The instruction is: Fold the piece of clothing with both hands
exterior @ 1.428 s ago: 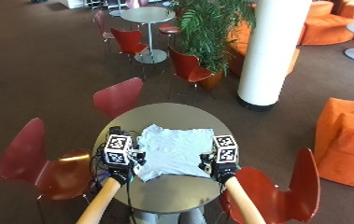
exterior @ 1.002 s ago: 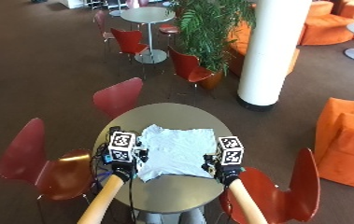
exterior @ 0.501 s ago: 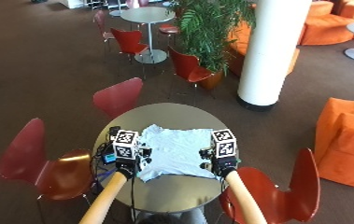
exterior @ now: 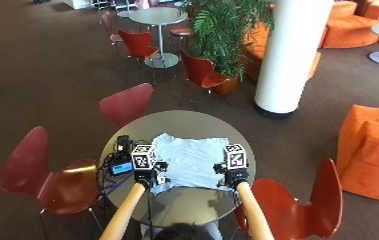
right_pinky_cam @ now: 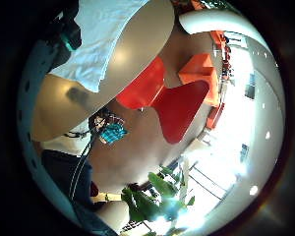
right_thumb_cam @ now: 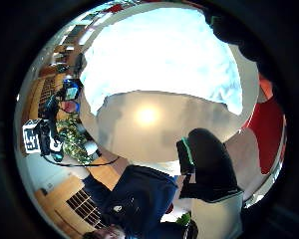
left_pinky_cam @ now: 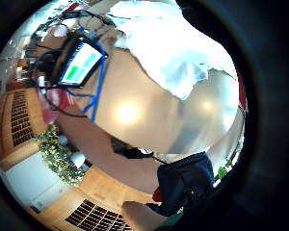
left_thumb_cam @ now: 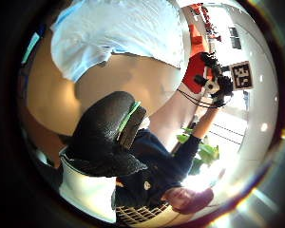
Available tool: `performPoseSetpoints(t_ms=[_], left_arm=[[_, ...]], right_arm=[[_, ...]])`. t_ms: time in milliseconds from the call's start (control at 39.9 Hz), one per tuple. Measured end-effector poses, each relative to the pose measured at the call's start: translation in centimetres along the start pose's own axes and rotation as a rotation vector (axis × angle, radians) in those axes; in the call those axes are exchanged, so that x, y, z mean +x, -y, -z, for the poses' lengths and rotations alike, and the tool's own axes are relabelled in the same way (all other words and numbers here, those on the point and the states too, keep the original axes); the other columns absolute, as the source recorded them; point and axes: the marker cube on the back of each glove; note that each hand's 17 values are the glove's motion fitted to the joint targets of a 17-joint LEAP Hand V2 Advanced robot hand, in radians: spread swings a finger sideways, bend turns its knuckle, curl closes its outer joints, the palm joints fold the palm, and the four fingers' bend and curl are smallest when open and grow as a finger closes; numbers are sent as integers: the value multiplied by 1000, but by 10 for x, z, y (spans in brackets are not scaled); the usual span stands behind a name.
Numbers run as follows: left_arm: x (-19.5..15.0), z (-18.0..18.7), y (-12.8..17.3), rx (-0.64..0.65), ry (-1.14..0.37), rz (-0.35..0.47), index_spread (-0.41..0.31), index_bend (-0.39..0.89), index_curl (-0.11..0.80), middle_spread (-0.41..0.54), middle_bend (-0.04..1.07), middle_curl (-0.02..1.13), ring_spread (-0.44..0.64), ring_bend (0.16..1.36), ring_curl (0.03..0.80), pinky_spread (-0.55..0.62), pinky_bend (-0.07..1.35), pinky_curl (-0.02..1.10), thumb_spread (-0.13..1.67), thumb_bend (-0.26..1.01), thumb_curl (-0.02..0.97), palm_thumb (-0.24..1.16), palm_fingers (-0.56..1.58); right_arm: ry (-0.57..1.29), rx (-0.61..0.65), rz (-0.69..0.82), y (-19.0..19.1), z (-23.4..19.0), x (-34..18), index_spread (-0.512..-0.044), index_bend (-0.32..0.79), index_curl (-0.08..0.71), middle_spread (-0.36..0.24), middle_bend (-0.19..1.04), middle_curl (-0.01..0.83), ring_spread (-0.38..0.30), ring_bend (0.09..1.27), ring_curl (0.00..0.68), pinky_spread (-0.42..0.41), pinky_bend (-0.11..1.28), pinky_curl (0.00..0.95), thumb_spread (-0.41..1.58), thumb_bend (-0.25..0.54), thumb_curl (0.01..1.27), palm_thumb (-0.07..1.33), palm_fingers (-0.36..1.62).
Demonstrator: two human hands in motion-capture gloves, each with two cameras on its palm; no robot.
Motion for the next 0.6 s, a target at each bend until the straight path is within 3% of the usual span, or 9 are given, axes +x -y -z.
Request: performPoseSetpoints(t_ms=[50, 125, 175, 301, 426, 526, 601], left_arm=[[-1, -5, 11, 30, 10, -28, -97, 122, 298, 160, 153, 271, 302, 579, 263, 264, 355, 319, 1091, -24, 264, 236, 159], [5, -2, -3, -1, 40, 33, -96, 129, 295, 165, 159, 270, 300, 590, 267, 259, 371, 327, 1078, -25, 269, 235, 152], [8, -3, -10, -27, 55, 61, -95, 138, 295, 168, 164, 272, 298, 593, 268, 257, 378, 329, 1065, -27, 271, 232, 153], [6, -30, 8, -61, 92, 59, -113, 200, 321, 111, 204, 291, 266, 552, 257, 226, 341, 319, 1050, -16, 283, 258, 249], [-2, -49, 16, -45, 150, 117, -127, 195, 342, 34, 270, 327, 201, 507, 248, 181, 277, 306, 1039, -6, 298, 313, 369], [0, -57, 15, -7, 118, 110, -137, 182, 352, -9, 292, 354, 162, 484, 254, 148, 251, 309, 1042, -5, 308, 353, 413], [1, -62, 12, 36, 95, 117, -155, 198, 364, -47, 285, 361, 98, 455, 254, 75, 303, 326, 1081, 37, 327, 449, 563]], right_arm=[[-17, -40, -48, -26, 9, -3, -333, 103, 220, -98, 185, 370, -116, 445, 354, -2, 453, 348, 1157, 85, 324, 626, 615], [10, -60, -26, -47, 17, -12, -333, 105, 220, -101, 184, 370, -117, 453, 358, -8, 456, 351, 1144, 74, 335, 647, 606], [33, -52, -3, -42, 13, -15, -334, 107, 221, -102, 186, 372, -119, 454, 360, -9, 459, 352, 1134, 66, 342, 662, 603], [56, -86, -27, -23, -11, -13, -335, 114, 222, -104, 187, 376, -122, 456, 365, -11, 462, 355, 1107, 50, 362, 702, 601], [66, -90, -44, -12, -27, -9, -331, 133, 236, -112, 178, 373, -135, 442, 361, -30, 482, 357, 1092, 63, 402, 780, 660], [64, -64, -17, -9, -34, -10, -329, 124, 239, -120, 184, 377, -143, 450, 364, -58, 492, 360, 1084, 76, 433, 844, 728], [49, -26, 13, -8, -36, -13, -324, 124, 244, -123, 185, 380, -149, 442, 367, -73, 496, 364, 1081, 74, 448, 871, 745]])
